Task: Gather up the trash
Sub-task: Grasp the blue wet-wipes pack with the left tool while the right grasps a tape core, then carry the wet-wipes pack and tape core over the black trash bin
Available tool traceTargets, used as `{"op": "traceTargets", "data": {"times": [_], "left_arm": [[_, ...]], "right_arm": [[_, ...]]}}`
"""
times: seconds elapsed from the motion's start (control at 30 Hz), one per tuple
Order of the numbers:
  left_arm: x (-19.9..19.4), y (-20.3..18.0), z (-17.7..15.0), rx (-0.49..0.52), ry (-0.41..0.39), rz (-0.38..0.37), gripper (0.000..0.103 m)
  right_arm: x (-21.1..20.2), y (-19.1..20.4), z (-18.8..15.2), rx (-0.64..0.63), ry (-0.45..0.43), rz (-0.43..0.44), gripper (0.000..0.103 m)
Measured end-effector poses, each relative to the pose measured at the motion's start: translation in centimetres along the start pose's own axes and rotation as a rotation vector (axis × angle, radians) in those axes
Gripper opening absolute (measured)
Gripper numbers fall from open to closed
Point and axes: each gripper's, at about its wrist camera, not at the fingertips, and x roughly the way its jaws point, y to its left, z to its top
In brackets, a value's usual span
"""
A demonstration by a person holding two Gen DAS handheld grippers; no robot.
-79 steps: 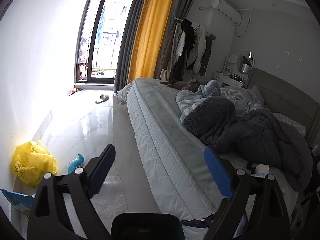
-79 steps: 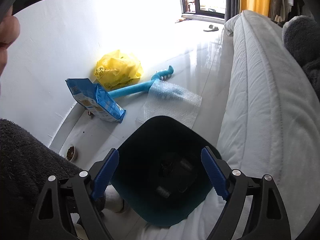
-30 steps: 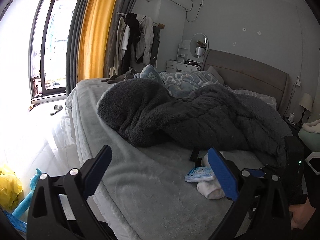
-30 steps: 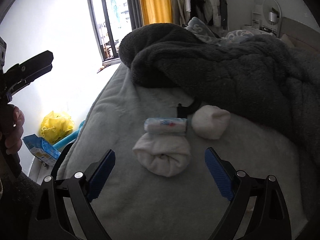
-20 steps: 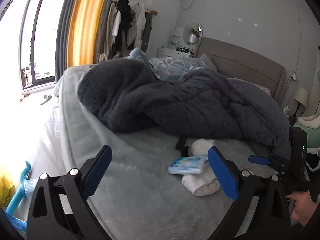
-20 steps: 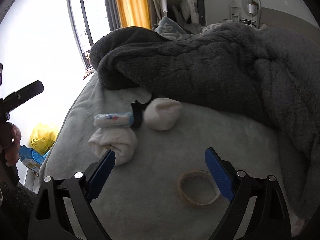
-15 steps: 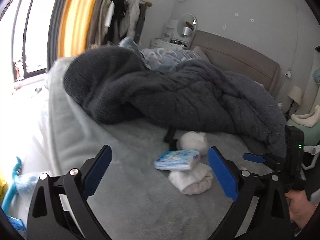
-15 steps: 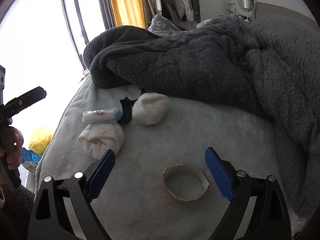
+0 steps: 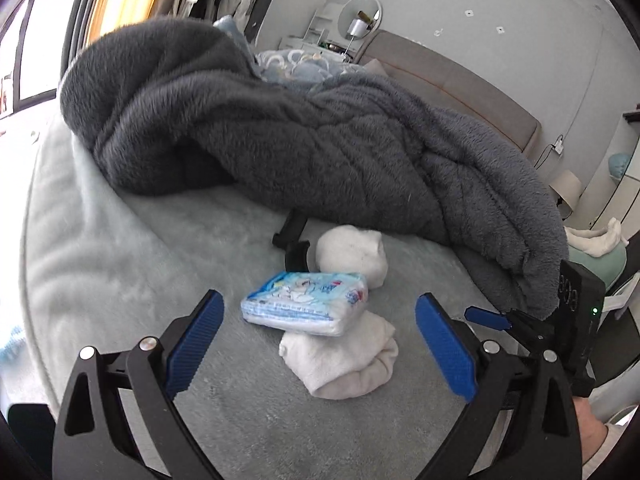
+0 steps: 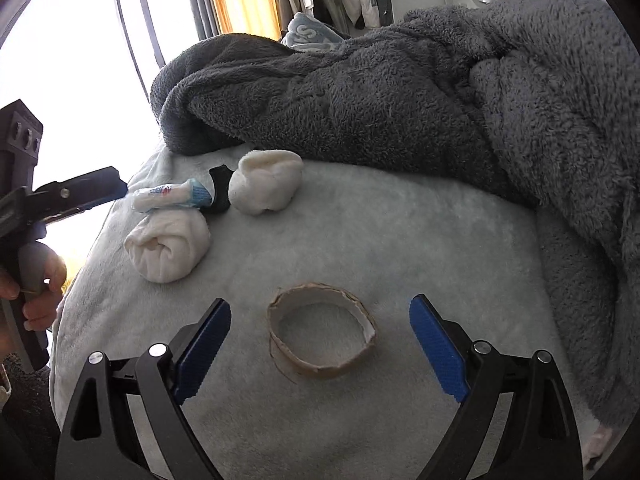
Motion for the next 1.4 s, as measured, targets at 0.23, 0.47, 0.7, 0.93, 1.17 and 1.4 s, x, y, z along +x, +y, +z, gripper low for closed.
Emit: {"op": "traceTargets", "data": {"times": [0.23,0.47,0.7,0.93,1.17,1.4], "left_arm": [[1.4,0.5,-0.5,-0.042,0.017,0.000,0.098],[2.5,1.1,-0.6,-0.097,0.025,-0.007,0.098],[3.1,1.1,-0.5,-0.118,0.025,-0.001,0.097],[4.1,0.7,-0.6,-0.108,0.041,0.031,0.094],[4.2,1.3,-0.6,-0.143,0.032,0.037,0.081],[2.0,1.2,-0.5,-0.127,-0.028,0.055,0.078]], "right_arm": [[0.3,-0.1,-0.8,-0.015,0.026,0.001,0.066],[0.0,-0.4,-1.0,-0.016,0.023,-0.002,0.052],[-0.3,-0.4,-1.0,-0.018,0.014,0.002,0.051],[-0.9,-0.6,-1.1,-0.011,0.003,-0.006,0.051],[-1.1,-0.3,-1.0,-0.005,0.004,-0.007,0.051],[-1.7,0.9,-0.1,0.024,-0.013,0.005,0.051]]}}
